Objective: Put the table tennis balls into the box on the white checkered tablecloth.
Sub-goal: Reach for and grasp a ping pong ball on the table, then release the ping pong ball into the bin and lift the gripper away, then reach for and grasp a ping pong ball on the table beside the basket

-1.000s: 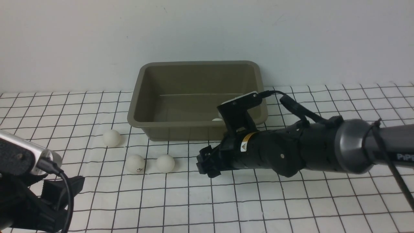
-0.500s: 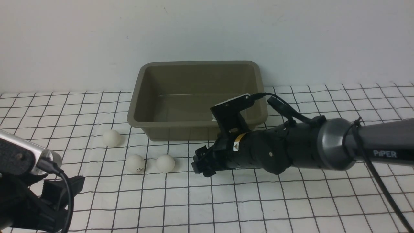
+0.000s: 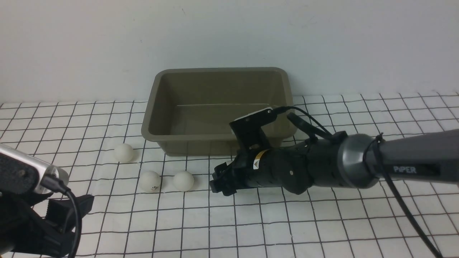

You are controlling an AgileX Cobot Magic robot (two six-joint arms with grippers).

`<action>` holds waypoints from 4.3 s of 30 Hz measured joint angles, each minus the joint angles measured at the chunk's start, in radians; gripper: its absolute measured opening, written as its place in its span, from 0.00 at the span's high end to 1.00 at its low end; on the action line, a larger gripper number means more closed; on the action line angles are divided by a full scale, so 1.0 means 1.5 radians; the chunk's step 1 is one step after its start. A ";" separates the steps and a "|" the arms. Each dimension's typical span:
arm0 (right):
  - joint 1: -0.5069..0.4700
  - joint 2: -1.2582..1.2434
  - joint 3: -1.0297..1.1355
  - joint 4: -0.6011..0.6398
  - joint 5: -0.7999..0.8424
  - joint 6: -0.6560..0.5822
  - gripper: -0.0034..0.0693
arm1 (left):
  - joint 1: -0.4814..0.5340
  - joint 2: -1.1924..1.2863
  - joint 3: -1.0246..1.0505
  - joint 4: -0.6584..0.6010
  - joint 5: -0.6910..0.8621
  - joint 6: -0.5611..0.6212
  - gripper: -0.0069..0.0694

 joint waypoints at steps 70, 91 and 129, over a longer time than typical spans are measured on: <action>-0.146 -0.126 -0.160 -0.285 0.176 -0.019 0.30 | 0.000 0.007 -0.003 -0.068 0.042 0.036 0.28; -0.146 -0.529 -0.169 -0.265 0.657 -0.034 0.36 | 0.000 0.219 -0.166 -0.213 0.143 0.152 0.28; -0.146 -0.528 -0.165 -0.122 0.715 -0.174 0.36 | -0.263 0.676 -0.362 0.156 -0.099 -0.380 0.32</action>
